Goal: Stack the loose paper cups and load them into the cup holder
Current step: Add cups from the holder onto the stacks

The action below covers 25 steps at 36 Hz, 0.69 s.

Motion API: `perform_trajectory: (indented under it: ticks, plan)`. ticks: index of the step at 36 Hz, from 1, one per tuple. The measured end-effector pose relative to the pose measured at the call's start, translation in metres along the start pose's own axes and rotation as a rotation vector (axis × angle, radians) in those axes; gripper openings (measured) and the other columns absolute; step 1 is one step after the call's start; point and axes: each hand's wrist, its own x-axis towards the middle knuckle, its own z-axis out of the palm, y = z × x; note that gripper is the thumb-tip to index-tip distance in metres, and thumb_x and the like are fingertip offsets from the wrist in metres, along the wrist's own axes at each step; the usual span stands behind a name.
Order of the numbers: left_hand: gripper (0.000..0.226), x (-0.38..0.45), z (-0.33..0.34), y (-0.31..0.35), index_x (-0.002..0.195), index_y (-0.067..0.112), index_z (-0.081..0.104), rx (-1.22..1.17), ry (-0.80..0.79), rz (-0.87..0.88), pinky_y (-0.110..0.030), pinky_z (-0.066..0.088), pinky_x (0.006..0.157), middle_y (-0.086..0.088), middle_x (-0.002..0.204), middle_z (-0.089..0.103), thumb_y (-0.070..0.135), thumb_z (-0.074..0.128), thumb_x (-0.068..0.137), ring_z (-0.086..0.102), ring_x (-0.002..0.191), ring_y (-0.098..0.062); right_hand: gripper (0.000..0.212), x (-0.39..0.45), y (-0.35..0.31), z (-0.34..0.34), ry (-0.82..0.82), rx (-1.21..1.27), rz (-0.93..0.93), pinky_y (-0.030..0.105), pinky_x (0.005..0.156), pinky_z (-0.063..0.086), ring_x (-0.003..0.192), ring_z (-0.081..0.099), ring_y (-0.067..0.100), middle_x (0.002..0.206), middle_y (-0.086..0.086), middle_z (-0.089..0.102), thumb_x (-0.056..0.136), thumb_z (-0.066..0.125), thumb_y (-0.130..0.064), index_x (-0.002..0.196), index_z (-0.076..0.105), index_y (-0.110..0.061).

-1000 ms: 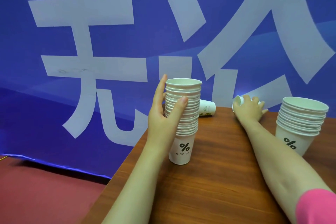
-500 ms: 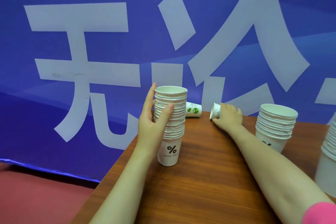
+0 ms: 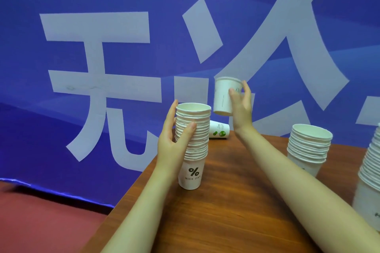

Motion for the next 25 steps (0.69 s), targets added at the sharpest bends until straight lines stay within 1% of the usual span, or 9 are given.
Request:
perform_trajectory:
  ticks: [2,6,8,11,13,15,19,23,25]
  plan:
    - [0.064,0.0,0.0,0.0,0.136,0.05,0.033,-0.004,-0.005,-0.008,-0.011,0.051,0.074,0.024,0.125,0.054,0.041,0.061,0.079,0.057,0.105,0.015,0.064,-0.01,-0.024,0.016,-0.098,0.094,-0.078,0.019,0.071,0.053,0.1,0.06,0.007,0.121,-0.002,0.055,0.085,0.057,-0.043,0.143,0.038,-0.025]
    - [0.065,0.0,-0.001,0.0,0.137,0.051,0.033,-0.008,-0.016,-0.023,-0.014,0.053,0.079,0.016,0.132,0.054,0.042,0.061,0.079,0.058,0.112,0.004,0.056,-0.023,-0.054,0.031,-0.206,0.061,-0.175,0.028,0.076,0.056,0.112,0.058,0.021,0.12,0.006,0.056,0.072,0.061,-0.056,0.123,0.048,-0.038]
    - [0.066,0.0,-0.002,0.0,0.137,0.051,0.032,0.001,-0.026,-0.022,-0.018,0.054,0.084,0.013,0.135,0.054,0.042,0.061,0.079,0.058,0.116,-0.002,0.056,-0.027,-0.062,0.032,-0.234,0.036,-0.211,0.025,0.073,0.055,0.105,0.062,0.011,0.119,0.007,0.056,0.074,0.064,-0.052,0.123,0.046,-0.033]
    - [0.066,0.0,-0.001,0.0,0.139,0.048,0.032,-0.003,-0.036,-0.015,-0.02,0.054,0.086,0.01,0.137,0.055,0.041,0.062,0.08,0.059,0.116,-0.004,0.052,-0.032,-0.062,0.032,-0.365,-0.025,-0.232,0.019,0.07,0.053,0.087,0.064,-0.003,0.115,0.007,0.055,0.084,0.067,-0.029,0.129,0.043,-0.022]
    - [0.067,0.0,-0.001,0.001,0.144,0.041,0.034,-0.007,-0.046,-0.008,-0.02,0.054,0.083,0.008,0.135,0.057,0.036,0.061,0.083,0.06,0.115,-0.005,0.049,-0.035,-0.057,0.032,-0.48,-0.141,-0.213,0.022,0.075,0.054,0.088,0.065,0.0,0.111,0.003,0.057,0.086,0.07,-0.021,0.128,0.044,-0.026]
    - [0.064,0.0,-0.001,0.0,0.147,0.033,0.034,-0.018,-0.04,0.0,-0.018,0.054,0.079,0.006,0.133,0.059,0.028,0.06,0.089,0.062,0.113,-0.005,0.047,-0.039,-0.05,0.028,-0.536,-0.258,-0.191,0.03,0.084,0.055,0.097,0.066,0.009,0.107,-0.002,0.062,0.082,0.073,-0.031,0.122,0.048,-0.035]
    - [0.061,0.001,-0.003,0.001,0.148,0.03,0.035,-0.038,-0.013,-0.002,-0.018,0.054,0.077,0.003,0.134,0.058,0.023,0.059,0.092,0.062,0.113,-0.008,0.041,-0.05,-0.033,0.015,-0.509,-0.285,-0.17,0.034,0.096,0.051,0.108,0.062,0.009,0.113,-0.008,0.065,0.08,0.059,-0.049,0.117,0.059,-0.031]
    - [0.062,0.0,-0.003,0.002,0.146,0.037,0.03,-0.026,-0.027,-0.012,-0.015,0.052,0.075,0.006,0.138,0.053,0.028,0.057,0.091,0.06,0.112,-0.003,0.037,-0.058,-0.012,0.001,-0.487,-0.254,-0.169,0.022,0.101,0.045,0.12,0.055,0.004,0.127,-0.005,0.061,0.094,0.045,-0.034,0.128,0.059,-0.026]
    - [0.065,-0.002,-0.002,0.002,0.143,0.044,0.029,0.003,-0.042,-0.005,-0.014,0.052,0.077,0.007,0.139,0.052,0.036,0.058,0.085,0.058,0.114,-0.001,0.043,-0.047,-0.001,-0.003,-0.387,-0.247,-0.126,0.021,0.102,0.043,0.122,0.053,0.004,0.129,-0.004,0.059,0.094,0.043,-0.034,0.132,0.057,-0.021]
